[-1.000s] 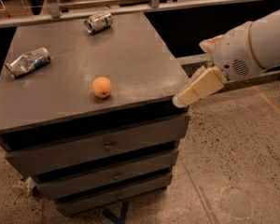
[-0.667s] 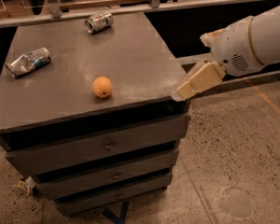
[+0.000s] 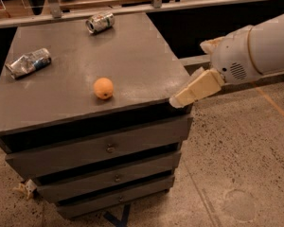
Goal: Move orange near redbull can
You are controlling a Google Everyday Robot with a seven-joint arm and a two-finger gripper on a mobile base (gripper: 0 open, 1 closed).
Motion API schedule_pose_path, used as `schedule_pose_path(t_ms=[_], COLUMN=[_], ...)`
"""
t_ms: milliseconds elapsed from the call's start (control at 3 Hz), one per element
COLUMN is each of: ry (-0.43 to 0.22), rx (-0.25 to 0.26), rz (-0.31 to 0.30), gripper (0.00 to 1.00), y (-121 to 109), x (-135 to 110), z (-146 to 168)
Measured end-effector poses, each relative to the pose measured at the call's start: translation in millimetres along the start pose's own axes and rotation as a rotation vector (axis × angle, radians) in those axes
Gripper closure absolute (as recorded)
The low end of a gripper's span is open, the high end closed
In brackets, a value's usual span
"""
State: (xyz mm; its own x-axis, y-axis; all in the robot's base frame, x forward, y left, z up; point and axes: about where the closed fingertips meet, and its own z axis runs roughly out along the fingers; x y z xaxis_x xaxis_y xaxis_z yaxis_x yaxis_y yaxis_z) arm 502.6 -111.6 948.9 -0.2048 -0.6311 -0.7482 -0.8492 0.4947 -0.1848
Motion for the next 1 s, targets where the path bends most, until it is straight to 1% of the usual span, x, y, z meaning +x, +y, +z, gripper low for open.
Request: schedule_pose_path(t_ms=[333, 667, 1000], ry=[-0.037, -0.082, -0.135], rx=[-0.033, -0.048, -0.057], rz=[0.015, 0.026, 0.02], gripper=[0.0, 0.0, 0.0], y=[11.4, 20.6, 25.4], x=[0.6, 3.0, 3.2], z=[25.9, 52.6, 77.8])
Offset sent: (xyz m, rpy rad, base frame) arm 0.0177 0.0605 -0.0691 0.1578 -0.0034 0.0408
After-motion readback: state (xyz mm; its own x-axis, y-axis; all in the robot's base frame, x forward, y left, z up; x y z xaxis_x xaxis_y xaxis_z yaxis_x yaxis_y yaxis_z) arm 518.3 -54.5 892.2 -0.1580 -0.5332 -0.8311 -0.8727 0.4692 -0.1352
